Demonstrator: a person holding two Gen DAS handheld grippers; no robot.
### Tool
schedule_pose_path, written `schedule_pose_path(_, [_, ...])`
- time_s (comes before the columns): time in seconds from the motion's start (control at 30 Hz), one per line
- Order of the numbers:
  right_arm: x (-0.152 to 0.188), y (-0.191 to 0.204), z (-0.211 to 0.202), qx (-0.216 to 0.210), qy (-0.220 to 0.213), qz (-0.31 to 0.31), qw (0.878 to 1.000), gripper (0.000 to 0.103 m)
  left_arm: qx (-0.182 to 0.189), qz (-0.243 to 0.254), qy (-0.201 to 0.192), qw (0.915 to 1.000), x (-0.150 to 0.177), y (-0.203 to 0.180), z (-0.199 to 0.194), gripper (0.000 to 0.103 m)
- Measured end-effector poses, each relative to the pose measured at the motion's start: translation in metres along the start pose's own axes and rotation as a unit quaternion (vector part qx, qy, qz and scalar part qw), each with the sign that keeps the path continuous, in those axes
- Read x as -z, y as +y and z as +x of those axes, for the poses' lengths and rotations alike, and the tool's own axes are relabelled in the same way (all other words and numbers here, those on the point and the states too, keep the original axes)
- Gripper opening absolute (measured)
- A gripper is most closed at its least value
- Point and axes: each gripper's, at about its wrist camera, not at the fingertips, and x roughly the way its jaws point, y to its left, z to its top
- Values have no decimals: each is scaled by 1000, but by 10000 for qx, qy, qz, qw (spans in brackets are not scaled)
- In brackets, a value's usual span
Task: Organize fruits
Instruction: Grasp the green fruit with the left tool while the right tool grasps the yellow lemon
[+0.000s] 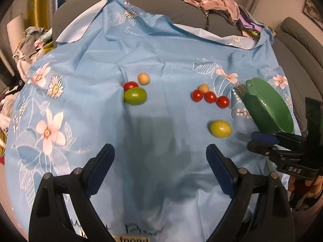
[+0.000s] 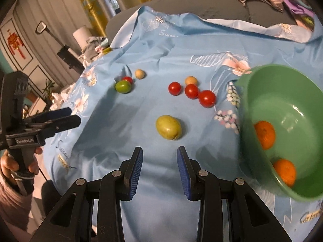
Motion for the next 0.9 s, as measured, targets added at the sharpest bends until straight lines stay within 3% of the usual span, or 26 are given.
schedule_pose_path(0.17, [-13, -3, 20, 311, 54, -198, 9993, 35, 103, 350, -129, 9992, -25, 5, 16, 91])
schedule_pose_path(0.3, [-20, -8, 31, 270, 119, -173, 9994, 35, 240, 740, -1, 9970, -54, 12, 42, 86])
schedule_pose_path(0.43, [-23, -9, 40, 235, 170, -190, 9994, 35, 109, 1042, 287, 9941, -73, 18, 75, 71])
schedule_pose_path(0.67, [-30, -10, 50, 104, 239, -244, 9994, 36, -471, 1621, 716, 9831, -78, 18, 120, 66])
schedule_pose_path(0.77, [-34, -10, 53, 68, 257, -274, 9993, 39, -479, 1803, 827, 9790, -78, 19, 125, 62])
schedule_pose_path(0.83, [-35, -10, 57, -19, 297, -271, 9992, 40, -463, 1936, 880, 9760, -77, 18, 125, 57])
schedule_pose_path(0.9, [-35, -9, 60, -72, 354, -267, 9990, 40, -387, 1967, 1047, 9741, -77, 19, 130, 41])
